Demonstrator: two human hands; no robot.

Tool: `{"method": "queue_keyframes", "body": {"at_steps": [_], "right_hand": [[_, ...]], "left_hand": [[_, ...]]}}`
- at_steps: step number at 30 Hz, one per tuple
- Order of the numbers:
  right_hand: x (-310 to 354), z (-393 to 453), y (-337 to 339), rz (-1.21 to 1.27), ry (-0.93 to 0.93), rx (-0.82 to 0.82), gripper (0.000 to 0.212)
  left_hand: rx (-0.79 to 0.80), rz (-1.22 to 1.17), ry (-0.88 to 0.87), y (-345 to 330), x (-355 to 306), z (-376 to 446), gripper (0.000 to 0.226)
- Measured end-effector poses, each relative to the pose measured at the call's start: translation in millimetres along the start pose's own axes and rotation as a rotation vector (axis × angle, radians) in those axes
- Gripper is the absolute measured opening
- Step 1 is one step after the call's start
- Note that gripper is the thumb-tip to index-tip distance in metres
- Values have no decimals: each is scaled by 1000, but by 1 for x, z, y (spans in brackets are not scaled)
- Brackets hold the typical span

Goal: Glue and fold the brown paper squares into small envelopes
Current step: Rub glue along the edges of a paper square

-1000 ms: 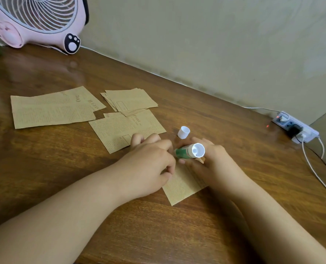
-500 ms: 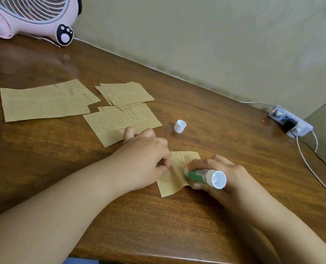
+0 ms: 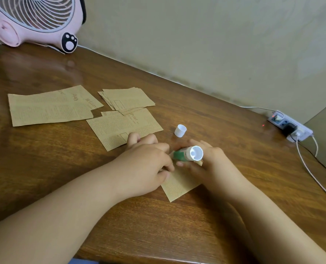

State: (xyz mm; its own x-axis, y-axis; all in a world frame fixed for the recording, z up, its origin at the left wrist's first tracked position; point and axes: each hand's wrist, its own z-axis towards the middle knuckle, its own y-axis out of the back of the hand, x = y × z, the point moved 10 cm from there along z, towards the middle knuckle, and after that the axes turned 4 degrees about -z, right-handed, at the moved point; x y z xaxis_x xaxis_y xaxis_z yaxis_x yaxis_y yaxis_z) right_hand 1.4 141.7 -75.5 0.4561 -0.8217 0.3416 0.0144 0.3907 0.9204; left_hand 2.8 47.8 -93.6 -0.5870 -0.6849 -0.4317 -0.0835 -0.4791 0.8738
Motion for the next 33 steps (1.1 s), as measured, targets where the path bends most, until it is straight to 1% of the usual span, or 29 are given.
{"method": "queue_keyframes", "body": {"at_steps": [4, 8, 12, 14, 16, 18, 19, 22, 26, 29, 33], "right_hand": [[8, -9, 1, -49, 64, 19, 20], [5, -34, 6, -42, 33, 55, 26], [8, -56, 12, -77, 49, 101, 33], [7, -57, 20, 9, 29, 83, 31], [6, -50, 33, 64, 29, -1, 27], [7, -38, 40, 43, 23, -85, 24], [7, -30, 39, 30, 14, -101, 22], [10, -8, 21, 7, 25, -68, 17], [8, 9, -2, -12, 27, 9, 14], [7, 9, -6, -4, 20, 33, 14], [17, 0, -1, -63, 96, 25, 17]], "left_hand": [[-12, 8, -10, 1, 1, 2, 25], [-7, 7, -12, 1, 1, 3, 24], [-19, 8, -19, 2, 0, 2, 25], [-27, 8, -26, 3, -1, 2, 24], [-45, 17, -22, 6, 0, 2, 21], [-58, 25, -16, 8, 1, 0, 20], [-58, 36, -18, 8, 0, -2, 21], [-45, 30, -12, 5, 0, -13, 25], [-105, -6, -30, 8, 0, -25, 33], [-77, 4, 2, 7, 5, -25, 26], [-72, -21, 27, 5, 8, -23, 25]]}}
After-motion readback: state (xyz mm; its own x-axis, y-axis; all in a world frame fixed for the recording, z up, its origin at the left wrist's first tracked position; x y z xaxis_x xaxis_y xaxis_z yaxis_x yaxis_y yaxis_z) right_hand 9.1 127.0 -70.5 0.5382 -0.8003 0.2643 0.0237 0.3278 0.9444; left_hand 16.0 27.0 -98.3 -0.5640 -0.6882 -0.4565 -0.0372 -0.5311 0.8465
